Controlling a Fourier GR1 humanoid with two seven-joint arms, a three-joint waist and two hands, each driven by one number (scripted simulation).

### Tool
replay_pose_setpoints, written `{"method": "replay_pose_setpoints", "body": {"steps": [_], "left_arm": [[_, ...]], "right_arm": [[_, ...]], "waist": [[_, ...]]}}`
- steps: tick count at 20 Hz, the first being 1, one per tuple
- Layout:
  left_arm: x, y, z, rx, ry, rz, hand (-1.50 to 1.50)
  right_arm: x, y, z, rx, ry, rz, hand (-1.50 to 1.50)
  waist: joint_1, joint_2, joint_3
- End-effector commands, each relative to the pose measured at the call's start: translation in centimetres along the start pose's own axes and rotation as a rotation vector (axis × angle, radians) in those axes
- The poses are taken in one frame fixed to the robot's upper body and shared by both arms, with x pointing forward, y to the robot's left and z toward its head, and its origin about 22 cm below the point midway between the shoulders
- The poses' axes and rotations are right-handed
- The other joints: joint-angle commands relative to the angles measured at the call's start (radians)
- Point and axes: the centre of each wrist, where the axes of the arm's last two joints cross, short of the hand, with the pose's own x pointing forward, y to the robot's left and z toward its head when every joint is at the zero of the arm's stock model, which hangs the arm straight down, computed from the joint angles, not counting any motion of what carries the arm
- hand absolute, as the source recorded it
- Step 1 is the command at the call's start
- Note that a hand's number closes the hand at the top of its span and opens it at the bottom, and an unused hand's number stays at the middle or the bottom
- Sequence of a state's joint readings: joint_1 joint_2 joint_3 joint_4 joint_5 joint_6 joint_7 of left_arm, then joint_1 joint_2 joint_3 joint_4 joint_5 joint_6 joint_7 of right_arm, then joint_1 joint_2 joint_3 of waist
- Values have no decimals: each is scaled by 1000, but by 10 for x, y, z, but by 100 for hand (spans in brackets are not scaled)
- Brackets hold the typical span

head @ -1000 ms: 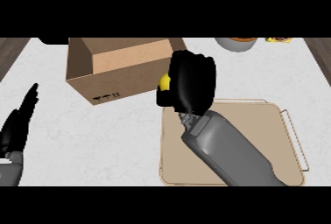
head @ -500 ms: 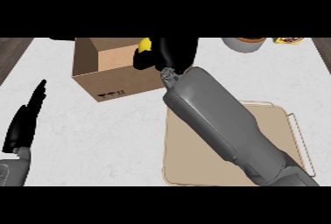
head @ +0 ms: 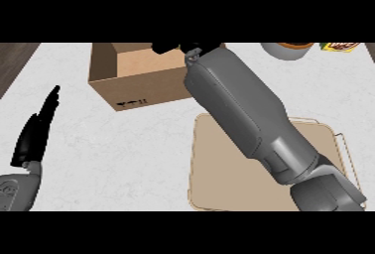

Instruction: Pick the lemon from the tray and place it in the cardboard box

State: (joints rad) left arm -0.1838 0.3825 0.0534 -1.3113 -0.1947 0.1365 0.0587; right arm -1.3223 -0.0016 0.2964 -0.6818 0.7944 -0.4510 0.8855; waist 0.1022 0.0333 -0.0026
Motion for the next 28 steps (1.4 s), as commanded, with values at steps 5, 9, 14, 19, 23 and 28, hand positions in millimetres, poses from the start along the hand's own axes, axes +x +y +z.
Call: {"method": "replay_pose_setpoints", "body": {"steps": [5,9,14,19,23,28], "left_arm": [[6,-8,-3,-20,-36,7,0],[15,-12,-8,-19,-41,8,0],[13,-10,-6,-24,-47,2,0],[16,-15,-7,-54,-52,6,0],[27,-10,-14,-27,-51,7,0],[19,-13,-9,-38,-13,18,0]], "right_arm": [[-26,18,-24,-8,81,-1,150],[-33,20,-31,-1,209,-27,150],[-42,22,-37,52,276,-104,-150],[-48,26,-37,-5,228,-156,-150],[-49,25,-37,-113,124,-209,-150],[-38,15,-39,-259,123,-363,-150]], "waist": [[35,22,-1],[45,26,-1],[54,27,1],[74,27,1],[49,28,3],[33,9,2]]}}
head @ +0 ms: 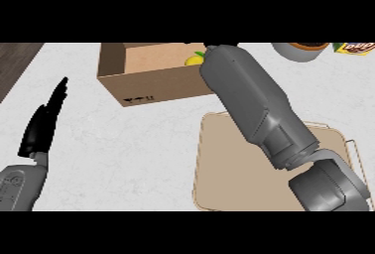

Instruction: Pick the lemon from the tray and place it in the cardboard box

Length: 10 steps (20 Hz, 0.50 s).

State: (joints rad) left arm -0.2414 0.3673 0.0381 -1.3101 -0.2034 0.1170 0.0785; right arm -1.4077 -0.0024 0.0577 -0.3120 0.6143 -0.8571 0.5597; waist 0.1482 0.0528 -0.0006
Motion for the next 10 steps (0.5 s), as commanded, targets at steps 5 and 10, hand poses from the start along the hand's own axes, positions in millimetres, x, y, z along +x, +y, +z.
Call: {"method": "replay_pose_setpoints", "body": {"steps": [5,10], "left_arm": [[-7,11,-2,30,21,-21,0],[-25,29,21,72,73,-8,0]], "right_arm": [[10,-7,-4,-130,-30,-202,-150],[-30,-7,-7,-133,-3,-272,-150]], "waist": [[-42,-16,0],[-94,-39,2]]}}
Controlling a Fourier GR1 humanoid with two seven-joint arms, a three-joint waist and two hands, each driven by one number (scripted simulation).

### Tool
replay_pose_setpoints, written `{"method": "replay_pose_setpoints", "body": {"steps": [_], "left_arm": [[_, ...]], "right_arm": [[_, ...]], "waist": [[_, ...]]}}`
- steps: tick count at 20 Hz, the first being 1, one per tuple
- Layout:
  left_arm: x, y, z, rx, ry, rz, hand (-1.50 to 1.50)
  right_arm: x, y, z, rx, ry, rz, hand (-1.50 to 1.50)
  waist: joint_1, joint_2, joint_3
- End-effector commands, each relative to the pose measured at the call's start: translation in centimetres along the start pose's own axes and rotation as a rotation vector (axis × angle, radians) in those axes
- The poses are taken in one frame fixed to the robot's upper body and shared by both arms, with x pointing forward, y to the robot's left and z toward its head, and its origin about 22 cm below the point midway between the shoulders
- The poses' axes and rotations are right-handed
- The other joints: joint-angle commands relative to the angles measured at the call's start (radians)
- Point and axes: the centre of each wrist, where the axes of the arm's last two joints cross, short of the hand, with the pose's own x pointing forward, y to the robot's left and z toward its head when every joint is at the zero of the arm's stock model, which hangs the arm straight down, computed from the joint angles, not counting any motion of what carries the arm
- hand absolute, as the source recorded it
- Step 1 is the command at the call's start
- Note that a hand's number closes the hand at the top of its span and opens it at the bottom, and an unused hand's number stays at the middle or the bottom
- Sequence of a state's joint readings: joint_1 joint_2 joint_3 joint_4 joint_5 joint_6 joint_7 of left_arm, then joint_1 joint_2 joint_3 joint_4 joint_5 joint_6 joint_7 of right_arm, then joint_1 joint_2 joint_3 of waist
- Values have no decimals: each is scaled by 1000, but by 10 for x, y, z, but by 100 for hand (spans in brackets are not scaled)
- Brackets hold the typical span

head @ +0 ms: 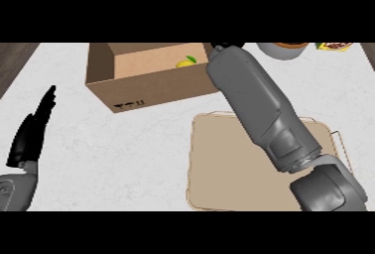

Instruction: Pick the lemon from the tray and place it in the cardboard box

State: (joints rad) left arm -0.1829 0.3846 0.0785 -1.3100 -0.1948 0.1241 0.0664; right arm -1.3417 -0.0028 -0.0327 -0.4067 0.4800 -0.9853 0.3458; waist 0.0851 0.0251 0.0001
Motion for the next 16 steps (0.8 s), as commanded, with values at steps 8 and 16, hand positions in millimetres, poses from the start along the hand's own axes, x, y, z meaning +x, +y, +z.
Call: {"method": "replay_pose_setpoints", "body": {"steps": [8,16], "left_arm": [[-26,19,34,62,92,9,0],[-34,37,21,76,98,-3,0]], "right_arm": [[-56,-19,9,-10,25,-25,-150],[-84,-76,19,124,32,39,-150]], "waist": [[-95,-37,0],[-135,-47,-1]]}}
